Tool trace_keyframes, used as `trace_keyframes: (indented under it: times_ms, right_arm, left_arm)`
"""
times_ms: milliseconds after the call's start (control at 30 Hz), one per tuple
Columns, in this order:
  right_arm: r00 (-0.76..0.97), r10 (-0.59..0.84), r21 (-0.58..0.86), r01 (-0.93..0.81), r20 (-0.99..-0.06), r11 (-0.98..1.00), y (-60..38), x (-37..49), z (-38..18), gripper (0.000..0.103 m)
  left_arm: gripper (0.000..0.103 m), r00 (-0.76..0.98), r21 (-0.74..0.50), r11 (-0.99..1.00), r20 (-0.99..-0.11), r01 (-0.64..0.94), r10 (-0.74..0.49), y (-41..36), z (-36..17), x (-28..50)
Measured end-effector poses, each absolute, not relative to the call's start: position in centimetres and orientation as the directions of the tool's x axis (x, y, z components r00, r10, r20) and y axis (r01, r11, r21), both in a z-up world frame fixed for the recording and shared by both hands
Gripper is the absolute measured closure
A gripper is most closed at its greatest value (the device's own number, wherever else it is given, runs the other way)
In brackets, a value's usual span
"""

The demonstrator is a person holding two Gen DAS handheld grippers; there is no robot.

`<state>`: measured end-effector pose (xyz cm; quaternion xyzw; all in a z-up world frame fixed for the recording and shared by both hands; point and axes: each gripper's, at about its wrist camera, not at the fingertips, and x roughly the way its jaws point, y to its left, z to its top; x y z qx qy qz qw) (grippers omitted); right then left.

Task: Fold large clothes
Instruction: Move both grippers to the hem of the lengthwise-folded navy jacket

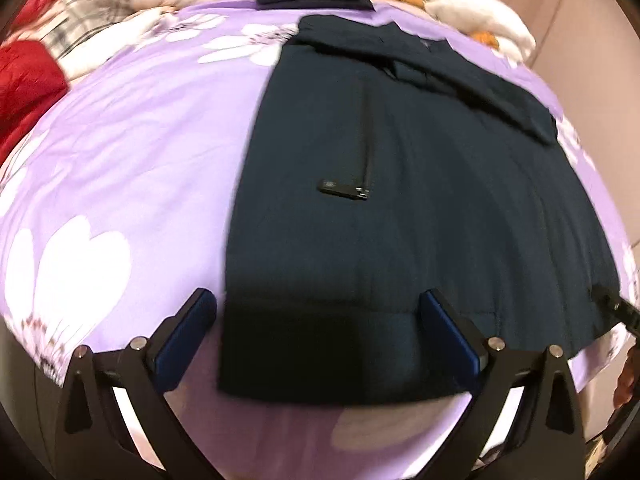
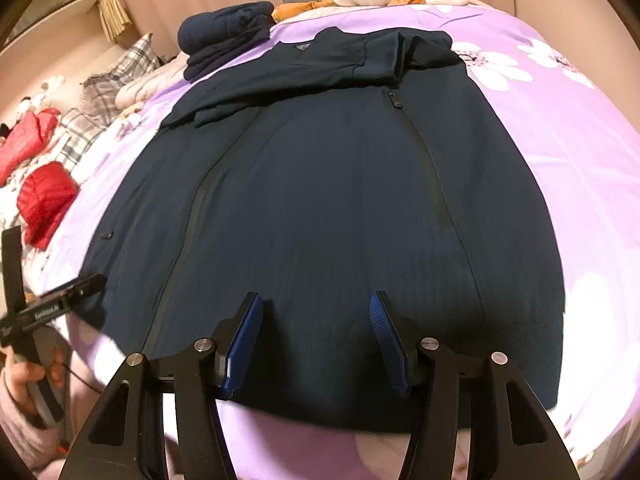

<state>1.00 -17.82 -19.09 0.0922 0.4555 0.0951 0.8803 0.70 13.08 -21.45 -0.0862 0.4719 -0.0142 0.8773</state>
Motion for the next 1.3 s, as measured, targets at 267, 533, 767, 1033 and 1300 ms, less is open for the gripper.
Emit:
trace_keyframes:
  times_ms: [267,533,767,1033,1300]
  right_arm:
    - [0.653,0.278,0.403,0.046,-0.705,0.914,-23.7,0.2,-16.9,0.044]
    - [0.681,0.283,0.538,0.192,-0.675,0.821,-29.0,0.1,-18.1,0.043]
    - [0.666,0.341,0.617,0.228,-0.663,0.753,-30.7,0.1,-19.1,0.041]
    - [0.614,0.437,0.673,0.215,-0.657,0.708,-30.7,1.1,-20.7,0.037]
    - [0.624,0.486,0.721,0.188,-0.612,0.667,-31.4,2.6,-21.2,0.037]
  left_arm:
    - [0.001,0.643,-0.332,0.928,-0.751,-0.169,-0.151,19.3,-18.6,-2.3]
    - [0.001,0.688,-0.577,0.802,-0.646,-0.156,-0.331,22.6,-18.5,-2.4]
    - [0.001,0.684,-0.716,0.682,-0.573,-0.149,-0.452,23.3,-19.6,-0.7]
    - [0.001,0.622,-0.750,0.655,-0.557,-0.093,-0.550,21.8,-20.6,1.1]
    - [0.001,0.537,-0.736,0.677,-0.571,0.000,-0.621,19.0,-20.6,3.8]
